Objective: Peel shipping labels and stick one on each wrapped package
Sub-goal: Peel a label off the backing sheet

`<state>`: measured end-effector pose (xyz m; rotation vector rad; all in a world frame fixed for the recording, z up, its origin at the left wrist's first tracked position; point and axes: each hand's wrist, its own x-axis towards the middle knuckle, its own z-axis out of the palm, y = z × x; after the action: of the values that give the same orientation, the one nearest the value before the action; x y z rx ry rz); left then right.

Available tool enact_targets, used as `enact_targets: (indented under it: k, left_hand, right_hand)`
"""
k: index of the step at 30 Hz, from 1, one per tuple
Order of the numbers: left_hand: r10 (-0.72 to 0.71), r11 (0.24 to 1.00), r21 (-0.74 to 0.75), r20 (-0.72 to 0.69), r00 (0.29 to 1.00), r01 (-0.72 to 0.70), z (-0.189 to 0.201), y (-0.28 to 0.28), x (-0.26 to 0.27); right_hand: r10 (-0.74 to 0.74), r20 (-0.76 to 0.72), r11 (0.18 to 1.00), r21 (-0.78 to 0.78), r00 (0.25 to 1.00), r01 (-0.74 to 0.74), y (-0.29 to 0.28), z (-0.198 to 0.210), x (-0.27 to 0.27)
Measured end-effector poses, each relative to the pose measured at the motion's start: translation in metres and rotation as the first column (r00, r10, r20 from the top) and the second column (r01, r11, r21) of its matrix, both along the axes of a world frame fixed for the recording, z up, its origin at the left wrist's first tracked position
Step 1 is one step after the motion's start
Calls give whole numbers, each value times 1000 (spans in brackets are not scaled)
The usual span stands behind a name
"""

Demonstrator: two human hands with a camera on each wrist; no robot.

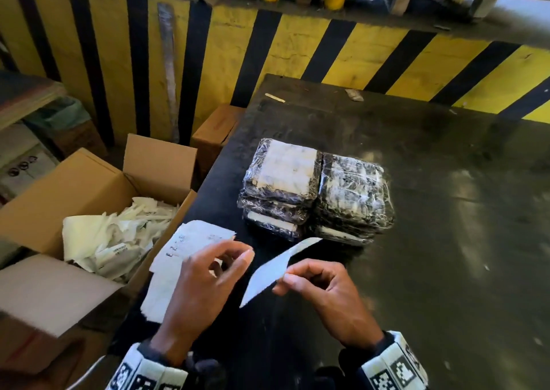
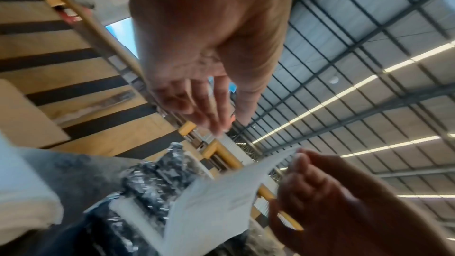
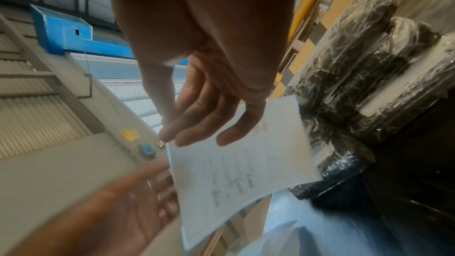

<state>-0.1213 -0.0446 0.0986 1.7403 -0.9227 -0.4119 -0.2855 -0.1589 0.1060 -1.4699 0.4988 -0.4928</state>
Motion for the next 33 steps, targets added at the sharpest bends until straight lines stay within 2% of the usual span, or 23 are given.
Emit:
enact_targets:
  k: [2,4,6,9,11,13,16,19,23,27,29,30,31,33]
  left_hand:
    - [-115,993,3,78,990,115,8,2,-30]
    - [-127,992,9,92,988,127,10,1,-53]
    - [-105,994,-26,17,994,105,6,1,-64]
    - [-63,998,0,-93,994,63,4,3,-67]
    - [44,999,-18,-263,964,-50,3,7,-57]
    - [144,986,-35,-346,927,-166,3,13,-37]
    - [218,974,-1,-296,930,-228,0,26,-5]
    - [273,960,34,-317,908,-276,-8,38,24]
    - [376,918,22,-366,851,-396,-18,52,54]
    - [437,856,-65,-438,786,-512,-14,56,73]
    - [438,831,-133,-445,781,-541,-11,55,81]
    - [415,835,-163,-439,797,-525,-11,54,83]
    - [381,852,-182,-427,820,-490,-11,53,84]
    - [294,893,-209,-403,867,-400,-12,49,86]
  right_hand:
    - [41,15,999,-11,999,-41,2,-2,-5]
    - [57,30,998,-17,998,-56,3,-6,-11]
    - [75,45,997,20,996,-76,5,-9,-16]
    - [56,64,996,72,996,-60,3,-13,-26]
    - [-3,54,997,73,999,-1,-5,-16,-35]
    - [-53,85,995,85,995,45,-17,-19,-48]
    - [-108,193,977,201,975,69,-31,-15,-64]
    - [-169,295,951,300,940,76,-44,-11,-71]
    - [-281,321,924,347,904,164,-55,-11,-71]
    - [-401,344,879,406,849,251,-52,-7,-57]
    - [-399,260,893,328,879,308,-49,-11,-42]
    - [-364,170,920,220,916,325,-45,-15,-32]
    - [-301,65,952,80,951,295,-38,-18,-19]
    - [-134,-165,979,-176,977,105,-23,-35,11]
